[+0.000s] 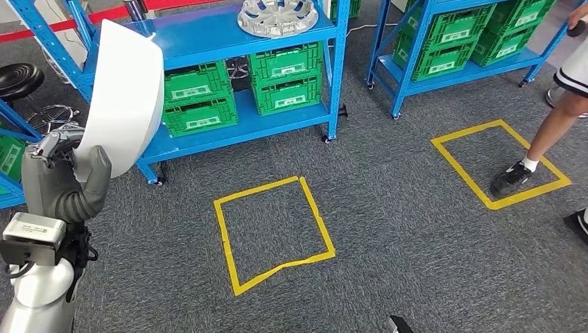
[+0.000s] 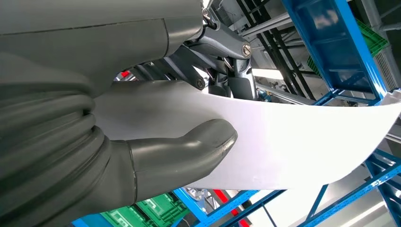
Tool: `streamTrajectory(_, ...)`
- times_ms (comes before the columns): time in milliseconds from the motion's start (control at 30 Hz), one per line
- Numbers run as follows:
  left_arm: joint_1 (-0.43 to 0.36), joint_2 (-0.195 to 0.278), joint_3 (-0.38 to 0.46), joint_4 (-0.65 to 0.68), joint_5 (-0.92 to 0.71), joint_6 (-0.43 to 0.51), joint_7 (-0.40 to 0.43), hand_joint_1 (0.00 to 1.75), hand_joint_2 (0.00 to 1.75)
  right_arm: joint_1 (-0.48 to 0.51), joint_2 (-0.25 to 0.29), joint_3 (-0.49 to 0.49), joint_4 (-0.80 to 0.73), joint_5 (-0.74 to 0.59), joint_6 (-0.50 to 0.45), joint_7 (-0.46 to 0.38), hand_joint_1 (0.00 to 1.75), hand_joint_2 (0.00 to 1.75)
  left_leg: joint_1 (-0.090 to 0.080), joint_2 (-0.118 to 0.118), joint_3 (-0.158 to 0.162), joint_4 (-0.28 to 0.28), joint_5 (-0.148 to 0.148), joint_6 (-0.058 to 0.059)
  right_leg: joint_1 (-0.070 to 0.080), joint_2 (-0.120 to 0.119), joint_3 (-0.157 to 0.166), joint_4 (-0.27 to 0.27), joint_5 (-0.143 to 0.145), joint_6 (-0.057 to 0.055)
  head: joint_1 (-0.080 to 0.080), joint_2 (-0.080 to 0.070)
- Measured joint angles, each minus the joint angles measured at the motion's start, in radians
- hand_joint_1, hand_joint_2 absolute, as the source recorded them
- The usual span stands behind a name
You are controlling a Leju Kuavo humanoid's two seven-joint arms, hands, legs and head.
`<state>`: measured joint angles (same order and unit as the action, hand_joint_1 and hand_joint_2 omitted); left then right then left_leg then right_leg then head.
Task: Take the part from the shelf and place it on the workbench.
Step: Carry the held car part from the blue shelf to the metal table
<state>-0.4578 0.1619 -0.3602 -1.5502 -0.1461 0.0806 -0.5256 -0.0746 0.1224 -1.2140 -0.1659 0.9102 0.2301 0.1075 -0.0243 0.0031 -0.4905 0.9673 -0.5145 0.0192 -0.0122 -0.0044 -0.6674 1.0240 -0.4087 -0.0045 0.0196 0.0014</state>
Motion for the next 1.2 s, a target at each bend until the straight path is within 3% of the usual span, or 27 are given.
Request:
streamTrajectory(33, -0.001, 0.000, -0.001, 0.002, 0.000, 0.001, -0.001, 1.75, 1.75, 0.001, 0.000, 0.000, 0.000, 0.000, -0.001, 0.000, 0.00, 0.00, 0.004, 0.003, -0.005, -0.011, 0.016, 0.005, 0.001, 0.002, -0.008, 0.015, -0.023, 0.004, 0.001, 0.000)
streamTrajectory(67, -0.001, -0.001, -0.002, 0.004, 0.000, 0.001, -0.001, 1.75, 1.75, 0.001, 0.001, 0.000, 0.000, 0.000, -0.001, 0.000, 0.00, 0.00, 0.008, 0.006, -0.013, -0.019, 0.031, 0.008, 0.002, 0.003, -0.021, 0.049, -0.063, 0.009, 0.002, 0.000)
streamTrajectory(133, -0.001, -0.002, -0.003, 0.007, 0.000, 0.003, -0.002, 1.75, 1.75, 0.001, 0.001, 0.000, 0.000, 0.001, -0.002, 0.000, 0.00, 0.00, 0.008, 0.008, -0.042, -0.016, 0.053, 0.012, -0.001, 0.004, -0.051, 0.167, -0.158, 0.018, 0.004, 0.000)
streamTrajectory(167, -0.001, -0.002, -0.003, 0.008, 0.000, 0.003, -0.002, 1.75, 1.75, 0.001, 0.000, 0.000, 0.000, 0.001, -0.002, 0.000, 0.00, 0.00, 0.010, 0.009, -0.058, -0.011, 0.062, 0.010, -0.003, 0.004, -0.060, 0.226, -0.180, 0.023, 0.005, 0.000)
streamTrajectory(200, 0.000, -0.002, -0.004, 0.010, 0.000, 0.003, -0.002, 1.75, 1.75, 0.001, 0.000, 0.000, 0.000, 0.001, -0.002, 0.000, 0.00, 0.00, 0.012, 0.009, -0.076, -0.004, 0.071, 0.006, -0.005, 0.004, -0.060, 0.265, -0.179, 0.029, 0.004, 0.000)
streamTrajectory(233, 0.001, -0.002, -0.004, 0.011, 0.000, 0.003, -0.002, 1.75, 1.75, 0.001, -0.001, 0.000, 0.000, 0.001, -0.002, 0.000, 0.00, 0.00, 0.017, 0.010, -0.096, 0.007, 0.077, 0.002, -0.008, 0.004, -0.044, 0.271, -0.158, 0.035, 0.005, 0.000)
streamTrajectory(300, 0.001, -0.002, -0.004, 0.013, 0.000, 0.003, -0.002, 1.75, 1.75, 0.001, -0.003, 0.000, 0.000, 0.002, -0.002, 0.000, 0.00, 0.00, 0.027, 0.011, -0.138, 0.038, 0.087, -0.010, -0.018, 0.004, 0.032, 0.190, -0.116, 0.052, 0.006, 0.000)
streamTrajectory(333, 0.001, -0.002, -0.004, 0.012, 0.000, 0.004, -0.002, 1.75, 1.75, 0.000, -0.002, 0.000, 0.000, 0.002, -0.001, 0.000, 0.00, 0.00, 0.030, 0.010, -0.158, 0.057, 0.089, -0.017, -0.019, 0.005, 0.076, 0.126, -0.120, 0.057, 0.009, 0.000)
streamTrajectory(400, 0.001, 0.000, -0.004, 0.011, -0.001, 0.004, -0.002, 1.75, 1.75, -0.001, -0.001, 0.000, 0.000, 0.002, -0.001, 0.000, 0.00, 0.00, 0.028, 0.008, -0.184, 0.086, 0.096, -0.030, -0.020, 0.007, 0.124, 0.049, -0.151, 0.045, 0.012, 0.000)
streamTrajectory(500, 0.002, 0.001, -0.004, 0.012, -0.001, 0.005, -0.003, 1.75, 1.75, -0.001, 0.000, -0.001, 0.000, 0.000, -0.002, 0.000, 0.00, 0.00, 0.028, 0.007, -0.194, 0.094, 0.104, -0.047, -0.017, 0.004, 0.112, 0.048, -0.146, 0.007, 0.011, 0.000)
streamTrajectory(533, 0.002, 0.001, -0.004, 0.013, -0.001, 0.005, -0.003, 1.75, 1.75, -0.001, 0.000, -0.002, 0.000, 0.000, -0.002, 0.000, 0.00, 0.00, 0.031, 0.006, -0.201, 0.108, 0.083, -0.053, -0.017, 0.003, 0.102, 0.047, -0.136, -0.004, 0.009, 0.000)
streamTrajectory(567, 0.001, 0.002, -0.004, 0.014, -0.001, 0.006, -0.003, 1.75, 1.75, -0.002, 0.000, -0.002, 0.000, 0.000, -0.002, 0.000, 0.00, 0.00, 0.032, 0.005, -0.212, 0.140, 0.043, -0.058, -0.018, 0.001, 0.091, 0.046, -0.124, -0.013, 0.007, 0.000)
streamTrajectory(633, 0.001, 0.003, -0.004, 0.015, -0.001, 0.006, -0.002, 1.75, 1.75, -0.003, 0.000, -0.003, 0.000, 0.000, -0.002, 0.000, 0.00, 0.00, 0.033, 0.003, -0.237, 0.252, -0.056, -0.064, -0.014, 0.001, 0.066, 0.046, -0.101, -0.022, 0.003, 0.000)
streamTrajectory(667, 0.001, 0.003, -0.004, 0.016, -0.001, 0.006, -0.002, 1.75, 1.75, -0.003, 0.000, -0.004, 0.000, 0.000, -0.002, 0.000, 0.00, 0.00, 0.033, 0.003, -0.244, 0.311, -0.086, -0.065, -0.012, 0.000, 0.051, 0.046, -0.088, -0.023, 0.002, 0.000)
streamTrajectory(700, 0.001, 0.003, -0.004, 0.017, -0.001, 0.006, -0.002, 1.75, 1.75, -0.003, 0.000, -0.005, 0.000, 0.000, -0.002, 0.000, 0.00, 0.00, 0.033, 0.002, -0.242, 0.351, -0.093, -0.062, -0.009, 0.000, 0.035, 0.046, -0.076, -0.023, 0.003, 0.000)
streamTrajectory(733, 0.001, 0.003, -0.004, 0.018, -0.001, 0.006, -0.002, 1.75, 1.75, -0.003, 0.000, -0.005, 0.000, 0.000, -0.002, 0.000, 0.00, 0.00, 0.032, 0.002, -0.227, 0.363, -0.079, -0.058, -0.005, -0.001, 0.019, 0.046, -0.063, -0.023, 0.002, 0.000)
streamTrajectory(767, 0.001, 0.003, -0.004, 0.018, -0.001, 0.006, -0.002, 1.75, 1.75, -0.003, 0.000, -0.005, 0.000, 0.001, -0.001, -0.001, 0.00, 0.00, 0.030, 0.001, -0.194, 0.341, -0.054, -0.050, -0.002, -0.001, 0.003, 0.046, -0.050, -0.023, 0.002, 0.000)
streamTrajectory(800, 0.000, 0.003, -0.004, 0.018, -0.001, 0.007, -0.002, 1.75, 1.75, -0.004, 0.000, -0.005, 0.000, 0.002, -0.001, -0.002, 0.00, 0.00, 0.026, 0.000, -0.146, 0.289, -0.033, -0.038, 0.001, -0.001, -0.009, 0.046, -0.038, -0.023, 0.003, 0.000)
streamTrajectory(833, -0.001, 0.003, -0.004, 0.016, -0.001, 0.008, -0.001, 1.75, 1.75, -0.004, 0.001, -0.005, 0.000, 0.004, 0.000, -0.003, 0.00, 0.00, 0.021, -0.001, -0.087, 0.215, -0.031, -0.025, 0.003, 0.000, -0.020, 0.046, -0.026, -0.021, 0.003, 0.000)
streamTrajectory(900, -0.004, 0.005, -0.003, 0.011, -0.001, 0.010, -0.002, 1.75, 1.75, -0.004, 0.003, -0.005, 0.000, 0.007, 0.002, -0.006, 0.00, 0.00, 0.009, -0.002, 0.003, 0.083, -0.054, -0.011, 0.000, 0.000, -0.028, 0.038, -0.003, -0.013, 0.003, 0.000)
streamTrajectory(933, -0.005, 0.006, -0.003, 0.009, -0.001, 0.011, -0.003, 1.75, 1.75, -0.004, 0.004, -0.005, 0.000, 0.008, 0.002, -0.008, 0.00, 0.00, 0.003, -0.002, 0.020, 0.047, -0.061, -0.009, -0.004, 0.000, -0.028, 0.031, 0.011, -0.006, 0.000, 0.000)
streamTrajectory(1000, -0.005, 0.009, -0.002, 0.008, -0.001, 0.012, -0.002, 1.75, 1.75, -0.002, 0.004, -0.005, 0.000, 0.009, 0.002, -0.010, 0.00, 0.00, -0.002, 0.000, 0.013, 0.020, -0.034, -0.005, -0.010, 0.001, -0.029, 0.012, 0.032, 0.008, -0.006, 0.000)
streamTrajectory(1033, -0.004, 0.009, -0.002, 0.008, -0.001, 0.012, -0.002, 1.75, 1.75, -0.001, 0.004, -0.005, 0.000, 0.009, 0.002, -0.010, 0.00, 0.00, 0.000, 0.002, 0.007, 0.009, -0.016, 0.000, -0.010, 0.002, -0.033, 0.012, 0.020, 0.014, -0.008, 0.000)
streamTrajectory(1067, -0.003, 0.009, -0.002, 0.008, -0.001, 0.012, -0.001, 1.75, 1.75, 0.001, 0.004, -0.005, 0.000, 0.010, 0.002, -0.010, 0.00, 0.00, 0.003, 0.003, -0.003, 0.001, 0.003, 0.004, -0.009, 0.003, -0.039, 0.028, -0.013, 0.018, -0.007, 0.000)
streamTrajectory(1100, -0.002, 0.009, -0.002, 0.009, -0.001, 0.012, -0.001, 1.75, 1.75, 0.002, 0.005, -0.005, 0.000, 0.010, 0.002, -0.010, 0.00, 0.00, 0.006, 0.005, -0.016, -0.002, 0.019, 0.008, -0.010, 0.004, -0.046, 0.063, -0.067, 0.021, -0.006, 0.000)
streamTrajectory(1167, -0.001, 0.010, -0.002, 0.009, -0.001, 0.012, 0.000, 1.75, 1.75, 0.002, 0.004, -0.005, 0.000, 0.011, 0.002, -0.010, 0.00, 0.00, 0.006, 0.004, -0.053, 0.003, 0.047, 0.012, -0.009, 0.004, -0.056, 0.174, -0.170, 0.028, -0.003, 0.000)
streamTrajectory(1200, 0.000, 0.010, -0.002, 0.010, -0.001, 0.012, 0.000, 1.75, 1.75, 0.000, 0.003, -0.005, 0.000, 0.011, 0.002, -0.010, 0.00, 0.00, 0.006, 0.005, -0.075, 0.009, 0.061, 0.012, -0.009, 0.004, -0.055, 0.227, -0.185, 0.031, -0.002, 0.000)
